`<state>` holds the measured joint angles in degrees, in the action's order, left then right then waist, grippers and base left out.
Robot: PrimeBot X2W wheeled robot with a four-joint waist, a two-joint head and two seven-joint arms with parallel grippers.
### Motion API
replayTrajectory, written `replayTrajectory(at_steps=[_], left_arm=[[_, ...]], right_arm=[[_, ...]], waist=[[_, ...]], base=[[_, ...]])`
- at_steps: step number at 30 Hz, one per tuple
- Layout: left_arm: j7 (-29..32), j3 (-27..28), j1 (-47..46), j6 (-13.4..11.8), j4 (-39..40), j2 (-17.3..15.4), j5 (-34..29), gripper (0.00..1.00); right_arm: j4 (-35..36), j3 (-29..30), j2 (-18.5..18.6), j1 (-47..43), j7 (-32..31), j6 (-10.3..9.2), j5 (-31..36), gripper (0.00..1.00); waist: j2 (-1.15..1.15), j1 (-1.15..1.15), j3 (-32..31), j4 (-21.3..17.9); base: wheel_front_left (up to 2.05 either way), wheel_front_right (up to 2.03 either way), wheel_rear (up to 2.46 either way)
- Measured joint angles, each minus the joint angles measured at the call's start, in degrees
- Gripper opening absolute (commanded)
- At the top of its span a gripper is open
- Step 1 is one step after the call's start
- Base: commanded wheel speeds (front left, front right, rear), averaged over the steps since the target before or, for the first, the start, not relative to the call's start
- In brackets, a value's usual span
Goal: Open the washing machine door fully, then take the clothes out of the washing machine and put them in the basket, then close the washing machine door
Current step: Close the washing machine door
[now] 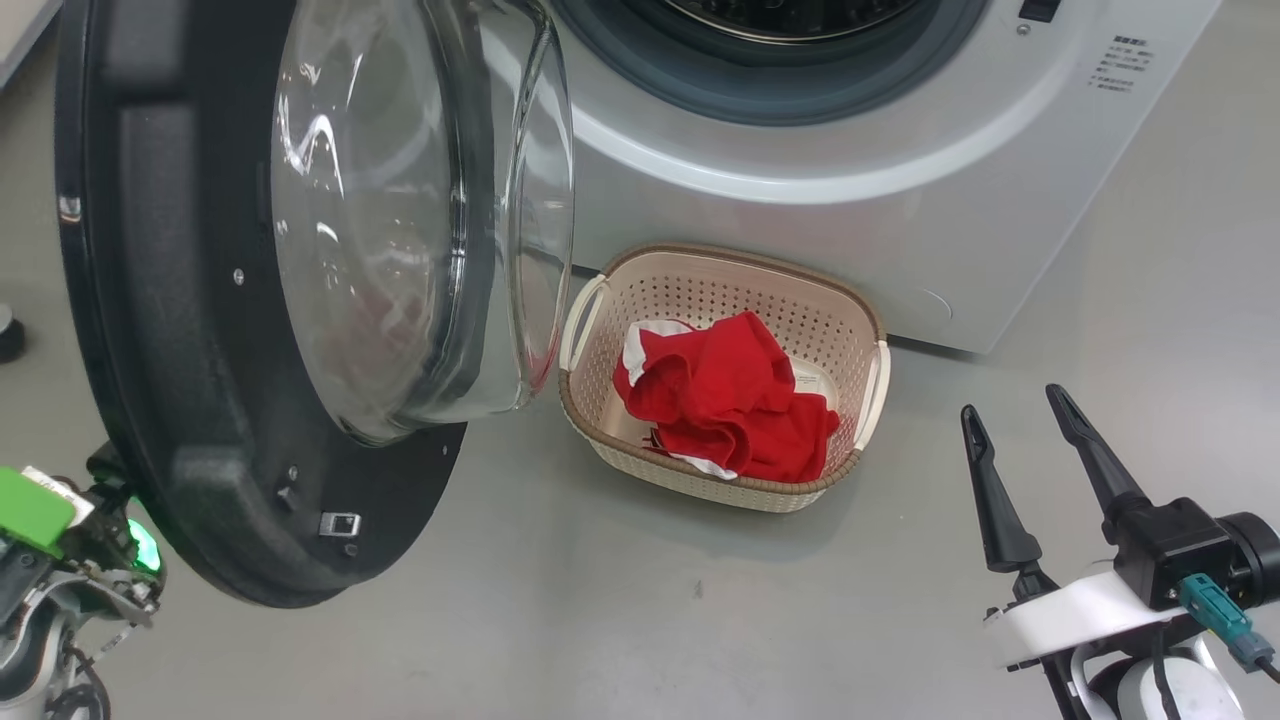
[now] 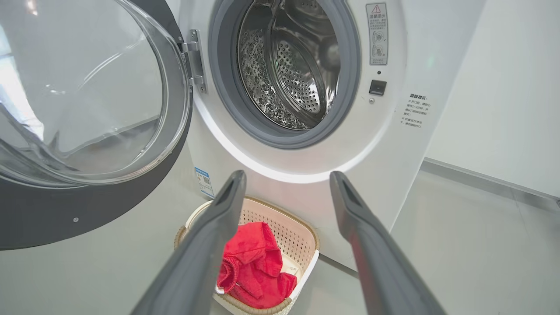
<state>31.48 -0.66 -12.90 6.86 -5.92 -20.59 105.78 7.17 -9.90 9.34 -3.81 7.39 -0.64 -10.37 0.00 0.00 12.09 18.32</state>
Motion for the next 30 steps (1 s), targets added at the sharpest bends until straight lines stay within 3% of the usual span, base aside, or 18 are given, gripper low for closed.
replayTrajectory(at_steps=[17, 30], left_arm=[[2.31, -3.07, 2.35, 0.0, 11.89, 1.82, -1.51, 0.0], [1.23, -3.94, 1.93, 0.0, 13.88, 3.5, -4.17, 0.0]], right_arm=[[-0.82, -0.88, -1.89, 1.71, 1.57, -0.02, -0.55, 1.0], [-1.99, -0.94, -3.08, 3.93, 3.08, -0.02, -1.38, 1.0]], waist=[[0.0, 0.0, 0.73, -7.84], [0.0, 0.0, 3.35, -15.7]], base=[[0.0, 0.0, 0.0], [0.0, 0.0, 0.0]])
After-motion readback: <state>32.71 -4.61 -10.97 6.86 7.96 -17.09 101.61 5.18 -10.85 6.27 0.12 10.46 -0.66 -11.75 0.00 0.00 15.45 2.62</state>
